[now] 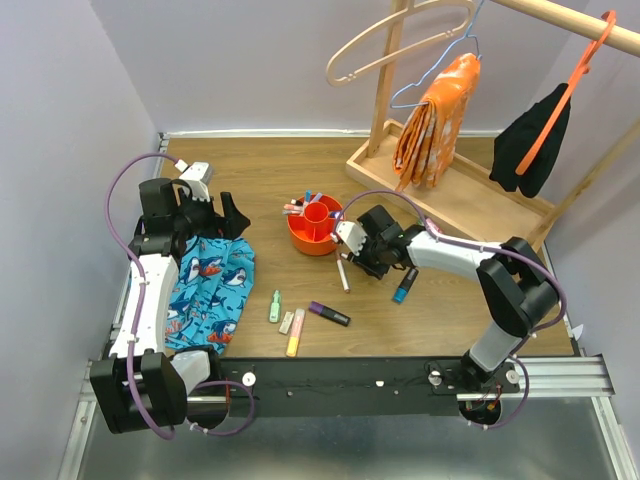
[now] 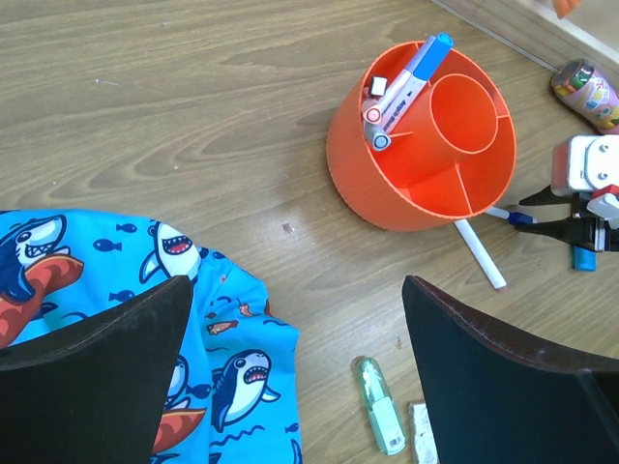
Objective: Sort the stationery into containers
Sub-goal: Move the pen to the center of the board, then pick up the pen from the center of the board.
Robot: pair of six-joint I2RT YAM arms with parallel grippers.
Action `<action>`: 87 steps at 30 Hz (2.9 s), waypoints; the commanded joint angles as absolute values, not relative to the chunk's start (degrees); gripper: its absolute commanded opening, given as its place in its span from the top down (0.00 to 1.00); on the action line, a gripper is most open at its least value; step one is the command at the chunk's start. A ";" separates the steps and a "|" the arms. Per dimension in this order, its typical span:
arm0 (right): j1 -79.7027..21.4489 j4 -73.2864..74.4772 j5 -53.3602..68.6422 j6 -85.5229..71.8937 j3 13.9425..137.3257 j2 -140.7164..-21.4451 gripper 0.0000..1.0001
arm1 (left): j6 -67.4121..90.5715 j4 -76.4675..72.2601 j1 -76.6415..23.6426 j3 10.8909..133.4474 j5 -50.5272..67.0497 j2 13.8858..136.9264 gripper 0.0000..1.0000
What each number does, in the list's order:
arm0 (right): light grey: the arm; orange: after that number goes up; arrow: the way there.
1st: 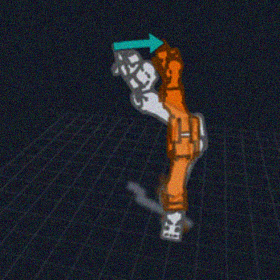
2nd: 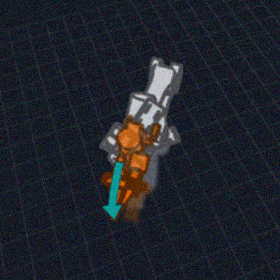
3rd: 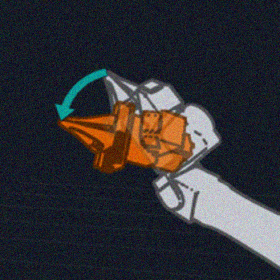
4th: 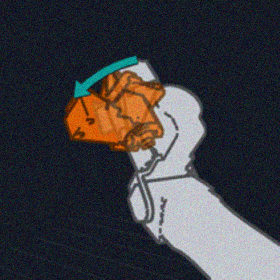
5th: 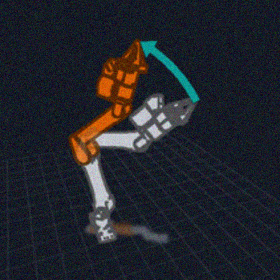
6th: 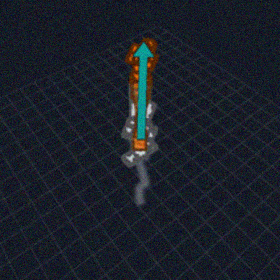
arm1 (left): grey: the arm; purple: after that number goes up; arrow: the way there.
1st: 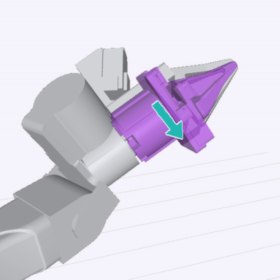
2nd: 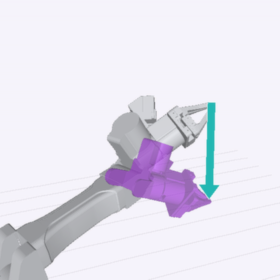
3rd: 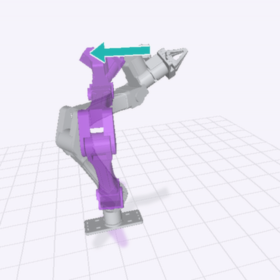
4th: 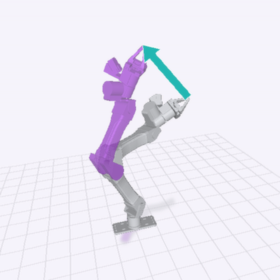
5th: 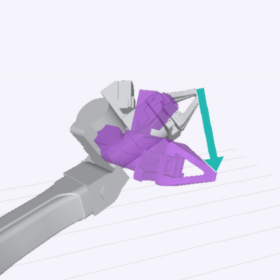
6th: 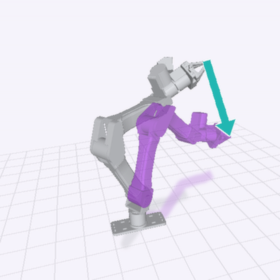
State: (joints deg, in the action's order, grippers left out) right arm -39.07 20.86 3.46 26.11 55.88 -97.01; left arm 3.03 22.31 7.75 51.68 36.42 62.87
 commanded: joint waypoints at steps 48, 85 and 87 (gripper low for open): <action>-30.94 23.83 19.43 12.13 60.82 -51.68 0.56 | -45.18 40.28 -48.95 74.09 33.22 94.73 0.46; -27.51 18.19 13.10 5.10 67.33 -50.98 0.56 | -40.78 28.13 -53.17 87.63 30.24 121.46 0.59; -27.33 18.19 13.10 4.83 67.06 -51.06 0.56 | -40.61 28.39 -53.17 87.63 30.32 121.73 0.67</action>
State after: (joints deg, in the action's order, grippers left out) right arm -27.99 19.42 14.20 5.96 67.66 -50.89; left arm -41.87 29.87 -52.82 87.72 31.42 120.38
